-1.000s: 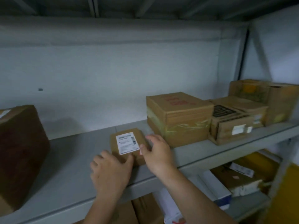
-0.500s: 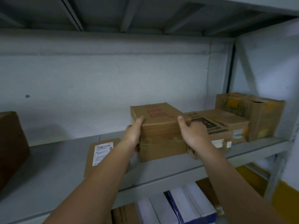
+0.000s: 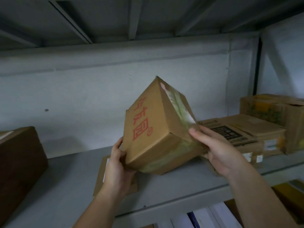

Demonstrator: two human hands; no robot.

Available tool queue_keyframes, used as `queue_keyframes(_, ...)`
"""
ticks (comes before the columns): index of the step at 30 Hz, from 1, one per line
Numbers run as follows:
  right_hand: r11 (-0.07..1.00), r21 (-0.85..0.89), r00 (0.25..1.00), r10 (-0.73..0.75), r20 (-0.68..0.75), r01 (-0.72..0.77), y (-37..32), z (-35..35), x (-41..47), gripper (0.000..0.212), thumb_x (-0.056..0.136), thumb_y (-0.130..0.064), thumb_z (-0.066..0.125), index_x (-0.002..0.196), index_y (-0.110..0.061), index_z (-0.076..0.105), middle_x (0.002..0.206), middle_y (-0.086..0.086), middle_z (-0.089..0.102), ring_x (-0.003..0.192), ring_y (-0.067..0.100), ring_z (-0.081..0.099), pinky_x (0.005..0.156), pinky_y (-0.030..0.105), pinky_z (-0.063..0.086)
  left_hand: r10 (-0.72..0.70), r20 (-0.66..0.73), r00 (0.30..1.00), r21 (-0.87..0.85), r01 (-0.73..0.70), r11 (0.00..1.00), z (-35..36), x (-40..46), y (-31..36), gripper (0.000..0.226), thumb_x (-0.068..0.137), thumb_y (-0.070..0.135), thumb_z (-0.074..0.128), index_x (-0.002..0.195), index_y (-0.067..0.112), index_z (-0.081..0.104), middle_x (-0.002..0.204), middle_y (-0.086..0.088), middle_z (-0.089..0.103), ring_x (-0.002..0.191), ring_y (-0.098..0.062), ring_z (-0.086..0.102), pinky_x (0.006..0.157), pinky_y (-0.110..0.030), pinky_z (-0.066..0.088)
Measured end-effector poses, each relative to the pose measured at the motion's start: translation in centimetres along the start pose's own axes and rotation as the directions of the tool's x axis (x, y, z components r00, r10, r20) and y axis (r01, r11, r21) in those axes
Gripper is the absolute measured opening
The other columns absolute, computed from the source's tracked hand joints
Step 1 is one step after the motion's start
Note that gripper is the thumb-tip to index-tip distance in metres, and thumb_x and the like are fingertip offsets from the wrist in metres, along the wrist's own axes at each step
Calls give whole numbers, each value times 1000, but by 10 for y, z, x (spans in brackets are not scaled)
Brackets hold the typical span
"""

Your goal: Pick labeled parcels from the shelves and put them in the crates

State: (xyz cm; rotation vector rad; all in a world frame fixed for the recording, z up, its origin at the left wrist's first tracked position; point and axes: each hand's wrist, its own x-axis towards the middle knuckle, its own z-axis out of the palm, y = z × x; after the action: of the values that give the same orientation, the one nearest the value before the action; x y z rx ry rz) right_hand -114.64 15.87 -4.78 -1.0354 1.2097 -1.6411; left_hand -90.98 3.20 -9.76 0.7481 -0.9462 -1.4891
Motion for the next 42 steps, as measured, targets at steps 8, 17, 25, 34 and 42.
queue_keyframes(8,947,72,942,-299,-151,312,22,34,-21,53,83,-32,70,136,-36,69,134,-4,74,128,17,67,116,52,43,-20,151,988,115,2,993,16,-24,-9,50,111,31,41,88,31,85,91,1,81,93,-16,73,82,-36,51)
queue_keyframes(17,889,252,906,-306,-294,382,78,37,-39,50,87,-23,58,136,-30,66,131,2,75,122,24,71,92,42,58,159,337,928,198,-235,952,9,-47,-30,79,91,73,42,149,22,59,135,2,72,129,-10,64,110,-31,50)
queue_keyframes(25,856,353,914,-284,-291,378,91,27,-52,57,87,-17,44,141,-22,63,130,4,73,115,22,73,82,35,64,218,324,921,126,-270,954,8,-68,-44,115,75,90,62,161,18,37,153,2,59,140,-13,57,109,-29,53)
queue_keyframes(34,830,408,908,-252,-334,381,93,24,-55,63,81,-4,36,95,-41,85,102,-8,82,87,12,79,65,30,65,159,219,963,-78,-146,986,14,-73,-54,134,48,76,92,151,4,48,148,-24,60,125,-31,68,93,-40,61)
queue_keyframes(42,925,239,954,-270,-131,295,56,30,-30,44,95,-32,55,140,-31,59,125,-15,76,115,2,71,84,22,59,137,106,985,68,-144,987,36,-62,-13,47,106,56,45,89,39,85,89,10,83,80,-7,78,72,-34,57)
